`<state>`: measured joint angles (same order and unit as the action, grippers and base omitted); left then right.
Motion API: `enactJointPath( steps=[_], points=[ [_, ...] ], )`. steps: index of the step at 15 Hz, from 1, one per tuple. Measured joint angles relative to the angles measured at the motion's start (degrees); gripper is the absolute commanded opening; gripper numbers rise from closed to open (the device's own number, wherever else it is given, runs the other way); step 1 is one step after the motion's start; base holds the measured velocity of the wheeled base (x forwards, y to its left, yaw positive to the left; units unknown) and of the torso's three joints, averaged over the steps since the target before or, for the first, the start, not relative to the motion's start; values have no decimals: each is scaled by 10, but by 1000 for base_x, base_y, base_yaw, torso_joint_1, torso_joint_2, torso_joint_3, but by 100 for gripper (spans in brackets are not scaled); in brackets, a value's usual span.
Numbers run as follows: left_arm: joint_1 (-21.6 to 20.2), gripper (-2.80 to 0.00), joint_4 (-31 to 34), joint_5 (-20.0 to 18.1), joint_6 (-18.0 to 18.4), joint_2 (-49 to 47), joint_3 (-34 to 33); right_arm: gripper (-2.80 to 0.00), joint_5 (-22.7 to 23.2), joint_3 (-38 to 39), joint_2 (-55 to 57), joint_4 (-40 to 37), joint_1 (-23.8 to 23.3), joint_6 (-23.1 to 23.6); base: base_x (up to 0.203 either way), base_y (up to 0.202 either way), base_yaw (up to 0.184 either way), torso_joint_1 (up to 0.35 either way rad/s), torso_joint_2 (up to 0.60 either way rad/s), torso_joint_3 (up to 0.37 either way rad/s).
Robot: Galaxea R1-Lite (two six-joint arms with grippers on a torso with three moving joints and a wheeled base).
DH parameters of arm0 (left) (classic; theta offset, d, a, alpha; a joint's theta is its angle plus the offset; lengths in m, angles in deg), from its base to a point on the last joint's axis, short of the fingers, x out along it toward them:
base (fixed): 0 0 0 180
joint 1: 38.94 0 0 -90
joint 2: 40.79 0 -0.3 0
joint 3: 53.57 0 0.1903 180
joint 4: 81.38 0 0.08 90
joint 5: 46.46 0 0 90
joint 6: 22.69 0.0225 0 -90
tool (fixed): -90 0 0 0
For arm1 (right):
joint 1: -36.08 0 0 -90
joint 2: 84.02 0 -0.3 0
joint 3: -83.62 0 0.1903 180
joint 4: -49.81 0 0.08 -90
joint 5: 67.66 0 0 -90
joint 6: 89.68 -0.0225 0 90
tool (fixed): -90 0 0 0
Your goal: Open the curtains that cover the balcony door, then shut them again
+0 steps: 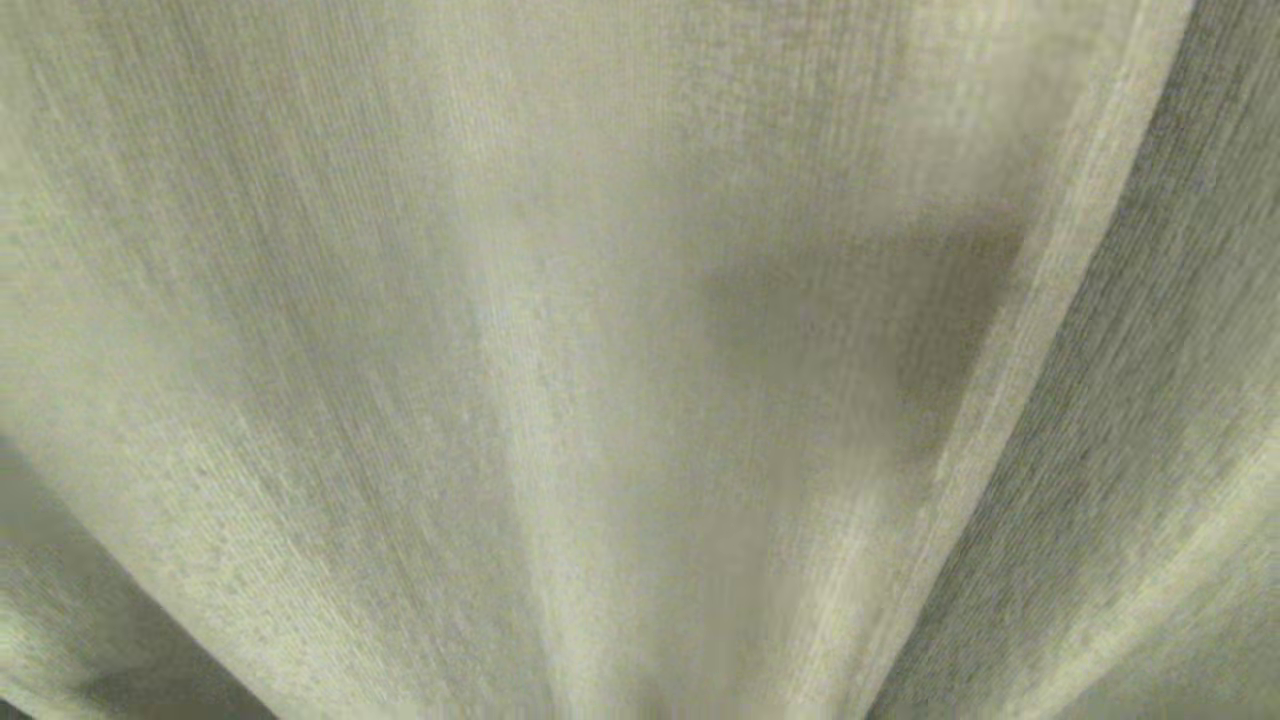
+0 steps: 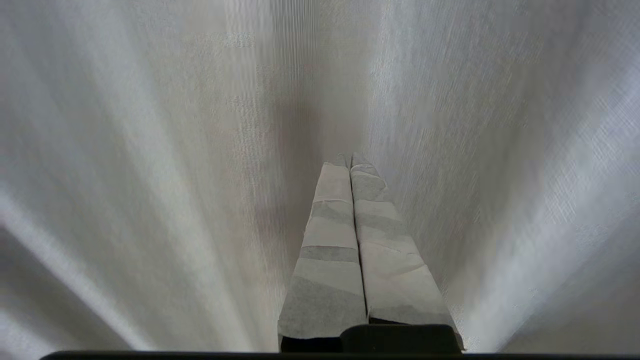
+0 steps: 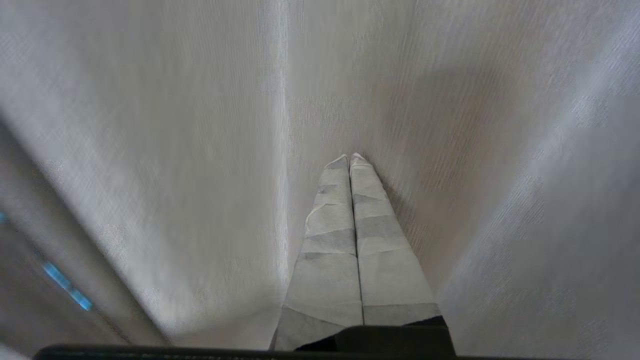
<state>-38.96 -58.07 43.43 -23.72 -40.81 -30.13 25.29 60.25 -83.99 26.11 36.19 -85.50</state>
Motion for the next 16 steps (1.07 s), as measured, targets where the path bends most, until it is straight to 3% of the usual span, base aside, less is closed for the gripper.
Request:
enactJointPath(
  steps=[8, 16],
  points=[
    [0, -280, -1, 0, 0, 0, 0, -280, 0, 0, 0, 0, 0, 0, -191, 0, -3, 0, 2, 3],
    [0, -280, -1, 0, 1, 0, 0, -280, 0, 0, 0, 0, 0, 0, 0, 0, 0, 0, 0, 0]
  ],
)
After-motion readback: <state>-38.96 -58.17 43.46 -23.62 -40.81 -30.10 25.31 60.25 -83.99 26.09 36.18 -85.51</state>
